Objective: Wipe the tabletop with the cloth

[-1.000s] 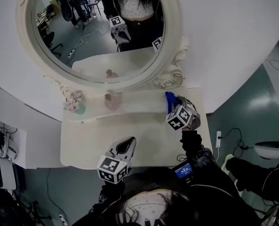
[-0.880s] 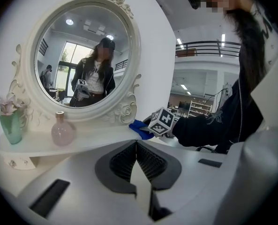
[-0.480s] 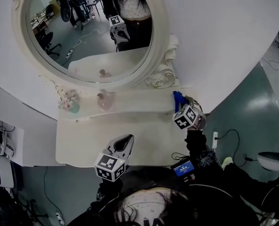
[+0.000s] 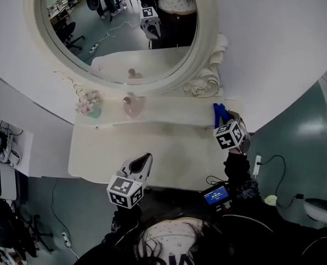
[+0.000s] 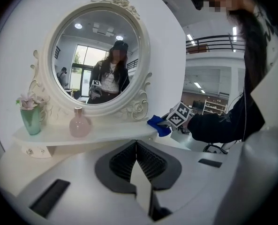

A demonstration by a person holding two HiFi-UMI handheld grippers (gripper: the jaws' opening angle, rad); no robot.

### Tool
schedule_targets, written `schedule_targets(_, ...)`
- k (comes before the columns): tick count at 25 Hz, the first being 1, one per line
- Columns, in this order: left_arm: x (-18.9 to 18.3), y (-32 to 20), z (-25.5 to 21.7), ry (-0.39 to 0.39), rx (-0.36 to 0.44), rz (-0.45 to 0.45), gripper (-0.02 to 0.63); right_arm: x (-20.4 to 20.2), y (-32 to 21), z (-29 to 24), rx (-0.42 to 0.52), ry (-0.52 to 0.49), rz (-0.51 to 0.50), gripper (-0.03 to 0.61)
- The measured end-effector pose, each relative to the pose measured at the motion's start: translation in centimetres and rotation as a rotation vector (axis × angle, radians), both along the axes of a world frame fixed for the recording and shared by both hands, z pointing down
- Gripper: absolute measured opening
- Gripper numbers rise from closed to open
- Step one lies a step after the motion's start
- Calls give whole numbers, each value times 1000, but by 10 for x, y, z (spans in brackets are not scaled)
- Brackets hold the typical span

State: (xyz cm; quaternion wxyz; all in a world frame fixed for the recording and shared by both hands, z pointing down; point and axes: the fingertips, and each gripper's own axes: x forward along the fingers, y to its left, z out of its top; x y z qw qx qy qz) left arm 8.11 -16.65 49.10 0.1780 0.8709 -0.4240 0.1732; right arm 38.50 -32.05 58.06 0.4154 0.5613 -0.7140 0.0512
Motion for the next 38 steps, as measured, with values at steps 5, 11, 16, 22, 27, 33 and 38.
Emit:
schedule_targets(5,-42,-1,6,-4,-10,-54,0,-67,11,-21,31,-74,-82,75)
schedule_targets(11,-102,1,3,-1,4,-59,0,-178,29,-51,67,-152,-188,77)
schedule_targets(16,-176,0,-3,-4,21,-65,0,-282,43,-57,49,-289,-223,77)
schedule_targets(22,-270,2,1,-14,36,-102,0,-404,51,-50,22,-328,-289,77)
schedule_targets(27,-331,11,-1,-12,37,-147,0,-507,53,-44,-16,-348,-405,77)
schedule_targets(33,-401,28,7,-9,25,-243,0,-626,59,-22,-74,-346,-548,77)
schedule_targets(38,-444,50,8,2,16,-339,0,-703,65,14,-131,-299,-650,77)
